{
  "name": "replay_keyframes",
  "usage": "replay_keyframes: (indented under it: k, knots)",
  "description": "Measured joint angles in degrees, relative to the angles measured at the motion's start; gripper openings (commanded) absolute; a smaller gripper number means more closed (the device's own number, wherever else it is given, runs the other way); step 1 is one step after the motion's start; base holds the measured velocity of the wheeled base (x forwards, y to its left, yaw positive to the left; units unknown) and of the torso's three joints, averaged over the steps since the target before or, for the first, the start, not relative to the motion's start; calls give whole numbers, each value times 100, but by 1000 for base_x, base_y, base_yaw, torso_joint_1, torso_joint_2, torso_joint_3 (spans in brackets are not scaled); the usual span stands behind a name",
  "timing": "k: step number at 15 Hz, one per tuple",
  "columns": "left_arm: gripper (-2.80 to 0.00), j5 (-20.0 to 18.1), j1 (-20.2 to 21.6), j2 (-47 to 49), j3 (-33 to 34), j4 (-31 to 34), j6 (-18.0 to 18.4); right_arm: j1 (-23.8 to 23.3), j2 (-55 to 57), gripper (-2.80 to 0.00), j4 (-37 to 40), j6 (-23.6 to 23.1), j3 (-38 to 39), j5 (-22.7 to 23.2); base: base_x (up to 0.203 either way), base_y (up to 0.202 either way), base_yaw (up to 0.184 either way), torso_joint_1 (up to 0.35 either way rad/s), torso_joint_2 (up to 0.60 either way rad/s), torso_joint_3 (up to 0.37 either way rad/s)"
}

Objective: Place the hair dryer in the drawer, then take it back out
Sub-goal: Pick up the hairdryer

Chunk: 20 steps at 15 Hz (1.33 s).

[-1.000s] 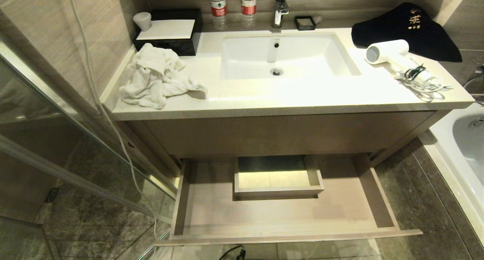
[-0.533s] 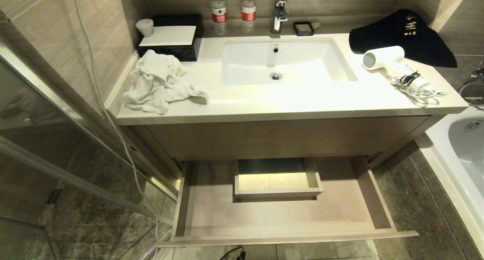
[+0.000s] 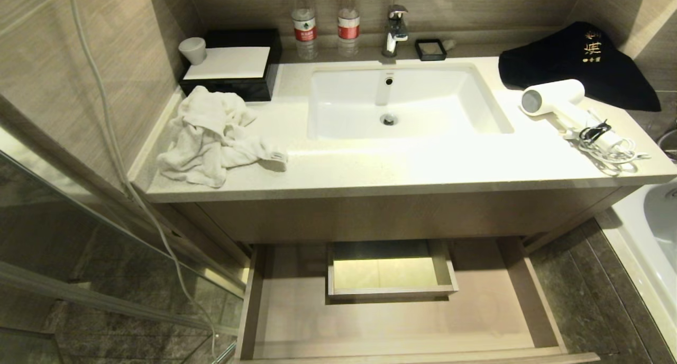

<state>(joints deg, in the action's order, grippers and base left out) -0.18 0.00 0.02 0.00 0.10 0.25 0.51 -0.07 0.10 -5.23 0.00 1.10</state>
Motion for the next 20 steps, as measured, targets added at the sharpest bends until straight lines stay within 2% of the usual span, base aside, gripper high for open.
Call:
replay_keyframes:
  k: [11, 20]
  knots:
    - [-280, 0, 0, 0, 0, 1, 1, 0, 0, -280, -2, -20, 0, 0, 0, 0, 0, 335, -178, 152]
    - [-280, 0, 0, 0, 0, 0, 0, 0, 0, -280, 0, -24, 0, 2, 0, 0, 0, 412, -361, 41]
